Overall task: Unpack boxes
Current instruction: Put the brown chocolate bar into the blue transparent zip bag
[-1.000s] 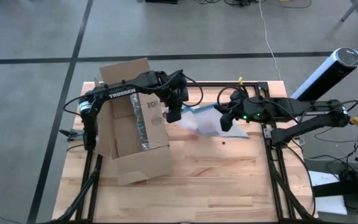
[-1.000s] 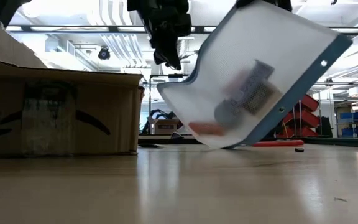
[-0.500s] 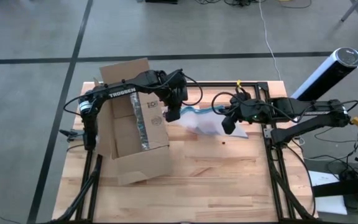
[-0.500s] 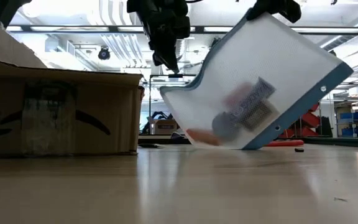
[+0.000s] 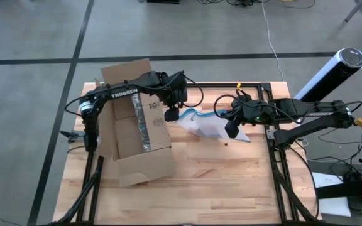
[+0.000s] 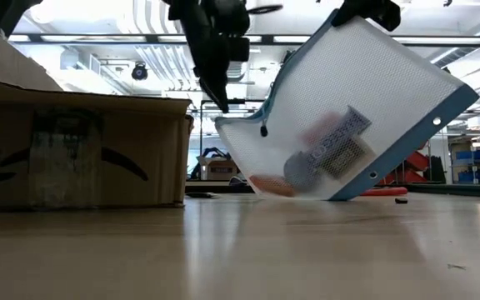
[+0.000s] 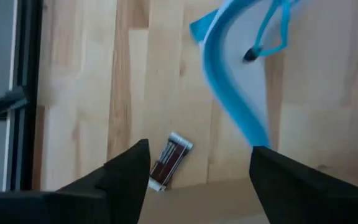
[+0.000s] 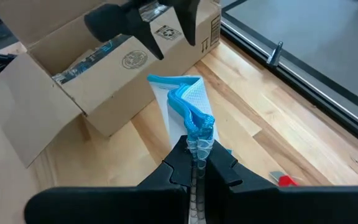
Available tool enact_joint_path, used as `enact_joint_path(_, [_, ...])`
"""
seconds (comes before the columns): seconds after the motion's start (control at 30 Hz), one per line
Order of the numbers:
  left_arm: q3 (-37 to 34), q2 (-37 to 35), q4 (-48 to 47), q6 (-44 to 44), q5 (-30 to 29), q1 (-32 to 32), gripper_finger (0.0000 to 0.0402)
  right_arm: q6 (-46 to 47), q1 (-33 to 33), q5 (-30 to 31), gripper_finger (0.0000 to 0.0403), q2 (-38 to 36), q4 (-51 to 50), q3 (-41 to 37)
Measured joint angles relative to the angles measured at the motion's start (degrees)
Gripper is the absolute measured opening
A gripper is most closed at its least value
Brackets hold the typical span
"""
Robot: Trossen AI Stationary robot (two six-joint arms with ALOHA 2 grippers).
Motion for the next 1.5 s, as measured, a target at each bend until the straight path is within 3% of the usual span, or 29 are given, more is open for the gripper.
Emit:
enact_joint_path(0.43, [-12.63, 0.09, 10.31, 5.09, -0.35, 2.91, 0.0218, -1.18, 0.02, -0.23, 0.0000, -1.13, -1.30, 0.34])
enact_joint_path(0.83, [-22.26, 0.16, 20.52, 8.27, 0.00, 3.08, 0.0248, -0.50, 0.00, -1.92, 0.0000, -1.53, -8.62, 5.93])
enact_joint_path(1.23, [-22.42, 6.66, 21.34, 6.93, 3.11, 3.11, 0.0242, 1.82, 0.02, -3.52, 0.0000, -1.40, -8.58, 5.95])
enact_joint_path(1.5, [-22.95, 7.25, 20.02, 6.59, 0.48, 3.15, 0.0238, 1.34, 0.02, -3.52, 0.0000, -0.97, -8.58, 5.95])
